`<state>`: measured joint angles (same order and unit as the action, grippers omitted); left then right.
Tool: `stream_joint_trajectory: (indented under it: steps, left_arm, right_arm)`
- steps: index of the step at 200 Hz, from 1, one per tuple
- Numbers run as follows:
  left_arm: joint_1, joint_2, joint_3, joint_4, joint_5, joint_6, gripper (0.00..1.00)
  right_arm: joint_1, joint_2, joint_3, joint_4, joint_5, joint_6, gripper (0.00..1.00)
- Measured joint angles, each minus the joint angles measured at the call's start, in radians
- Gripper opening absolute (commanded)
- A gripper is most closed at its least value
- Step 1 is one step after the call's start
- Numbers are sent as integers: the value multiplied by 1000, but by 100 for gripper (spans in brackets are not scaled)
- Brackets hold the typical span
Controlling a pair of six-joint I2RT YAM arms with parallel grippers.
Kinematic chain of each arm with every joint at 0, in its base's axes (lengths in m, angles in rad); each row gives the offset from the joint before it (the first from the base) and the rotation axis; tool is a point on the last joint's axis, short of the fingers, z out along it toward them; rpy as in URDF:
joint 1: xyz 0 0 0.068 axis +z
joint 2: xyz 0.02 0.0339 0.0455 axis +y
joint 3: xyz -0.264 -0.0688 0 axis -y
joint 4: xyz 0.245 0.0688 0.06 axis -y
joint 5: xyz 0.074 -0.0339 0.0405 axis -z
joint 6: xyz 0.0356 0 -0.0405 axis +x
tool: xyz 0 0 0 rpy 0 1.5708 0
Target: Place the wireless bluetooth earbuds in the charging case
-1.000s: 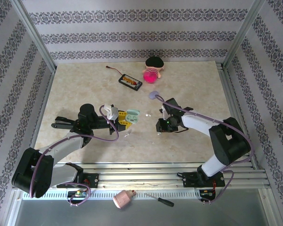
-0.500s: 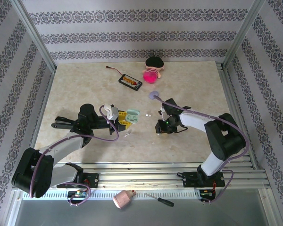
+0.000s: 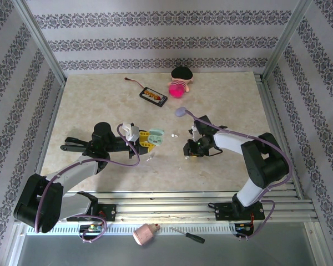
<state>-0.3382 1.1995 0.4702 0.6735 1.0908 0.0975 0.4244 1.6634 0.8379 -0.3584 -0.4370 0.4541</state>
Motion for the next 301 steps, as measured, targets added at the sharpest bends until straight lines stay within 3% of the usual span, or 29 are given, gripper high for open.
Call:
stream_joint_trajectory:
  steps: [255, 301]
  left_arm:
    - [0, 1, 0, 0, 0, 0, 28]
    - [0, 1, 0, 0, 1, 0, 28]
  right_arm:
    - [-1, -5, -55, 117, -85, 42, 28]
    - [-1, -4, -55, 118, -88, 36, 20]
